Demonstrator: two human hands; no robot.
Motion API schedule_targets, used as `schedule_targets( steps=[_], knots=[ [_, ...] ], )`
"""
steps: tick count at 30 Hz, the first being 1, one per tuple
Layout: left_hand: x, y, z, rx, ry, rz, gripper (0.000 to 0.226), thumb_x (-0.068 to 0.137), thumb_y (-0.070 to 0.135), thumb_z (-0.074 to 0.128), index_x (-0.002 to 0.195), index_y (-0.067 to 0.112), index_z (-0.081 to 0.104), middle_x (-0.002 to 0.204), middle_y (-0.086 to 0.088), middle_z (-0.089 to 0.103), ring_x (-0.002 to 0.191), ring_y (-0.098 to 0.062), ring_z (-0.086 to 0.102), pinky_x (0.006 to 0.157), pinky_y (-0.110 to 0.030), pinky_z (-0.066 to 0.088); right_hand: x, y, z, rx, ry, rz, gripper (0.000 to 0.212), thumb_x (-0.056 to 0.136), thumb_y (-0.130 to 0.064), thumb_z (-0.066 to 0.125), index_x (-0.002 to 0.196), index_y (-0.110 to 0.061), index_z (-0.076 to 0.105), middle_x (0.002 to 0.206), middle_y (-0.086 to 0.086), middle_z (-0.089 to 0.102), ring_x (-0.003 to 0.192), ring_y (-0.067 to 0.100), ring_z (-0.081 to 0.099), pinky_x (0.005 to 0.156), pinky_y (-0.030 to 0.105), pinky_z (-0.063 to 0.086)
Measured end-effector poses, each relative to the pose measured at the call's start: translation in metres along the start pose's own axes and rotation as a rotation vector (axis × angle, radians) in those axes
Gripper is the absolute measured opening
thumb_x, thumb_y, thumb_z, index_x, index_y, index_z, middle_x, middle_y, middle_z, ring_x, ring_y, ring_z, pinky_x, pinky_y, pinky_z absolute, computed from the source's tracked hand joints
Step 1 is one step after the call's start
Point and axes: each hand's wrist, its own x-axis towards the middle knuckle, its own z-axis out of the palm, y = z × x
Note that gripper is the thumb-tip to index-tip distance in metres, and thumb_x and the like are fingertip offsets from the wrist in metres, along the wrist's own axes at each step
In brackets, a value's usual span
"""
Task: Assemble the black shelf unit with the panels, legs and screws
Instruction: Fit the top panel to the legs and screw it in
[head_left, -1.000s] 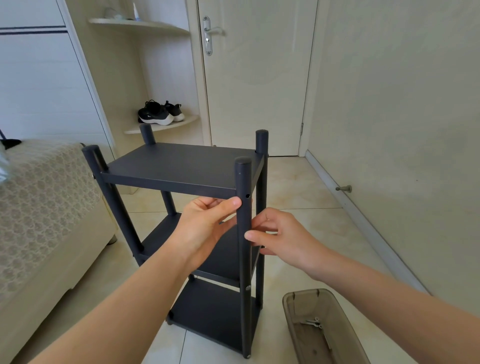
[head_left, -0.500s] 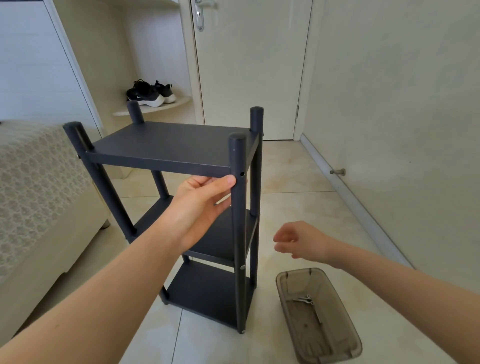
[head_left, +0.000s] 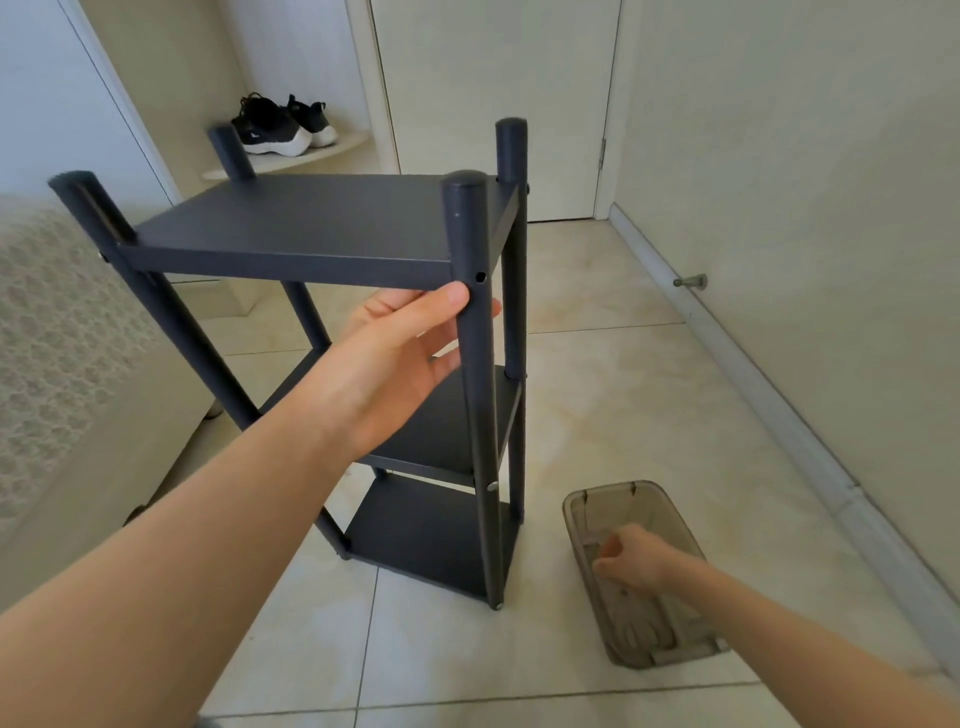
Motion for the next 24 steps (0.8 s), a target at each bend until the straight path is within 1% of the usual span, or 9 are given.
schedule_targets(
  steps=[3, 5, 7, 10, 13, 16, 19, 22, 24],
  knots=[
    [0.001, -0.001, 0.001, 0.016, 0.008, 0.008, 0.017, 0.083, 0.019, 0.063, 0.075, 0.022, 0.078, 0.1, -0.002, 0.074, 0.11, -0.022, 0.069, 0.087, -0.032, 0.057, 0.004, 0.003, 0.014, -0.015, -0.087, 0.063, 0.034, 0.097, -0.034, 0.056, 0.116, -0.007, 0.052, 0.105, 0.007, 0.062, 0.083, 0.018, 0.062, 0.064, 0.026, 0.056],
    [0.001, -0.002, 0.002, 0.023, 0.017, 0.009, 0.018, 0.083, 0.019, 0.064, 0.072, 0.022, 0.078, 0.099, -0.002, 0.074, 0.108, -0.022, 0.07, 0.087, -0.032, 0.057, 0.006, 0.006, 0.024, -0.053, -0.115, 0.079, 0.032, 0.097, -0.035, 0.057, 0.111, -0.007, 0.05, 0.105, 0.009, 0.061, 0.082, 0.021, 0.061, 0.071, 0.031, 0.058],
    [0.001, -0.002, 0.002, 0.028, 0.009, 0.012, 0.018, 0.083, 0.02, 0.063, 0.072, 0.022, 0.078, 0.098, -0.001, 0.074, 0.108, -0.022, 0.07, 0.087, -0.032, 0.057, 0.008, 0.008, 0.034, -0.056, -0.125, 0.082, 0.031, 0.096, -0.033, 0.058, 0.111, -0.009, 0.047, 0.104, 0.007, 0.057, 0.083, 0.021, 0.061, 0.069, 0.031, 0.057],
    [-0.001, -0.001, 0.002, 0.025, -0.009, 0.014, 0.018, 0.084, 0.019, 0.063, 0.074, 0.021, 0.078, 0.097, -0.001, 0.074, 0.108, -0.022, 0.069, 0.087, -0.031, 0.056, 0.009, 0.008, 0.044, -0.06, -0.104, 0.068, 0.038, 0.096, -0.029, 0.059, 0.124, -0.007, 0.044, 0.115, 0.008, 0.056, 0.093, 0.021, 0.059, 0.067, 0.027, 0.052],
    [-0.002, -0.001, 0.003, 0.027, -0.009, 0.012, 0.018, 0.083, 0.02, 0.063, 0.072, 0.022, 0.078, 0.099, -0.003, 0.074, 0.108, -0.022, 0.069, 0.086, -0.031, 0.056, 0.008, 0.006, 0.052, -0.098, -0.065, 0.041, 0.03, 0.095, -0.025, 0.06, 0.117, -0.01, 0.045, 0.122, 0.009, 0.055, 0.098, 0.021, 0.055, 0.076, 0.028, 0.052],
    [-0.003, 0.0, 0.002, 0.025, -0.014, 0.009, 0.018, 0.084, 0.021, 0.064, 0.073, 0.022, 0.078, 0.099, -0.002, 0.074, 0.109, -0.021, 0.068, 0.088, -0.031, 0.056, 0.006, 0.002, 0.059, -0.089, -0.072, 0.021, 0.026, 0.095, -0.024, 0.061, 0.105, -0.015, 0.038, 0.114, 0.006, 0.053, 0.093, 0.021, 0.054, 0.062, 0.023, 0.051],
    [-0.002, -0.001, 0.001, 0.002, -0.026, 0.004, 0.013, 0.084, 0.02, 0.065, 0.079, 0.019, 0.077, 0.101, -0.003, 0.073, 0.109, -0.022, 0.068, 0.088, -0.031, 0.055, 0.002, -0.004, 0.066, -0.096, -0.12, -0.007, 0.031, 0.092, -0.027, 0.065, 0.107, -0.015, 0.041, 0.107, 0.002, 0.05, 0.091, 0.02, 0.055, 0.053, 0.018, 0.043],
    [-0.002, -0.001, 0.0, 0.017, -0.013, -0.004, 0.013, 0.084, 0.021, 0.065, 0.08, 0.018, 0.077, 0.101, -0.004, 0.073, 0.109, -0.022, 0.068, 0.089, -0.032, 0.055, 0.0, -0.01, 0.076, -0.072, -0.183, -0.023, 0.043, 0.087, -0.029, 0.07, 0.119, -0.012, 0.046, 0.112, 0.004, 0.055, 0.094, 0.021, 0.061, 0.061, 0.023, 0.053],
    [-0.002, -0.001, 0.001, 0.03, -0.014, -0.005, 0.015, 0.084, 0.021, 0.064, 0.078, 0.019, 0.077, 0.1, -0.003, 0.073, 0.11, -0.022, 0.068, 0.09, -0.033, 0.055, -0.002, -0.015, 0.081, 0.009, -0.27, -0.02, 0.042, 0.088, -0.024, 0.07, 0.121, -0.009, 0.048, 0.111, 0.008, 0.059, 0.089, 0.024, 0.067, 0.071, 0.03, 0.06]
  ],
)
